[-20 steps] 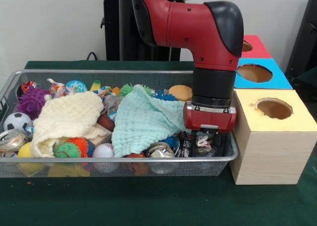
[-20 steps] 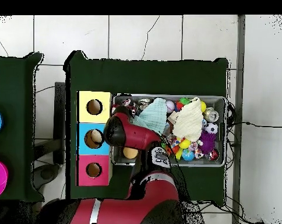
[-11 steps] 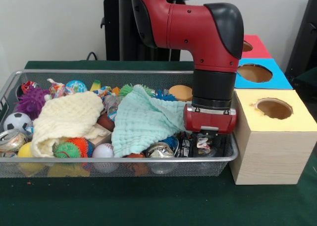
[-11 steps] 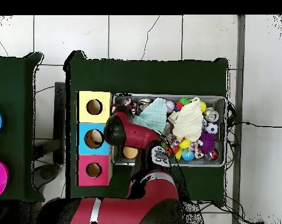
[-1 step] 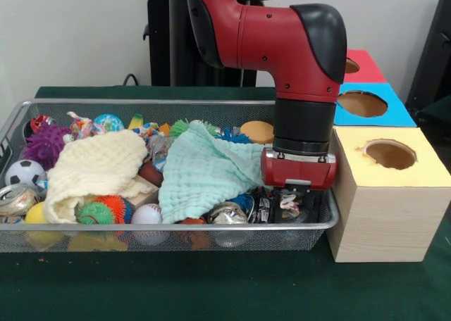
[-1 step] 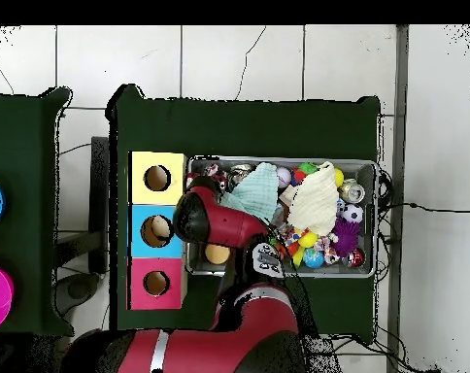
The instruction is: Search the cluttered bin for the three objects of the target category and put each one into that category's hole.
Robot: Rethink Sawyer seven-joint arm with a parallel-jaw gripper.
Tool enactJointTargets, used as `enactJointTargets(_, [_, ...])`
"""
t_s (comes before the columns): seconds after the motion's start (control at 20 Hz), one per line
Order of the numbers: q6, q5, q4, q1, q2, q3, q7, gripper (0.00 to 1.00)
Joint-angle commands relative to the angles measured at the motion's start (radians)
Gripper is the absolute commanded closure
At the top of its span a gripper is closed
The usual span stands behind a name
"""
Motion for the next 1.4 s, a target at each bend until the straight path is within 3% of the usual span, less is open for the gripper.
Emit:
enactJointTargets(0.05, [0.154, -0.013, 0.065, -0.084, -0.015, 0.101, 0.166, 1.0])
enactJointTargets(0.2, [0.21, -0.021, 0.161, -0.113, -0.143, 0.126, 0.171, 1.0])
enactJointTargets(0.45, [0.285, -0.021, 0.215, -0.122, -0.252, 0.12, 0.15, 1.0])
enactJointTargets(0.75, [0.319, -0.018, 0.236, -0.118, -0.297, 0.113, 0.15, 1.0])
enactJointTargets(1.15, [0.362, -0.02, 0.295, -0.163, -0.376, 0.16, 0.132, 1.0])
enactJointTargets(1.4, [0.378, -0.011, 0.37, -0.262, -0.427, 0.28, 0.121, 1.0])
